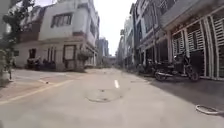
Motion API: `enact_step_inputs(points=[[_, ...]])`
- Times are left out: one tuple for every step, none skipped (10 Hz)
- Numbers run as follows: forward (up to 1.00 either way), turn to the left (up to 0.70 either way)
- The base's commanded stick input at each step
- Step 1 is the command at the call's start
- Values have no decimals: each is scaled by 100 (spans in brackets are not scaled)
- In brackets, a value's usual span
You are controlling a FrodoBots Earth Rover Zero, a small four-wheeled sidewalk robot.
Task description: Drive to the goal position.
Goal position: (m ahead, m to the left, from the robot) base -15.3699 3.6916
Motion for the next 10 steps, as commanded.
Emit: enact_step_inputs(points=[[100, 40], [100, 40], [100, 40], [100, 40], [100, 40], [100, 40], [100, 40], [100, 40], [100, 40], [100, 40]])
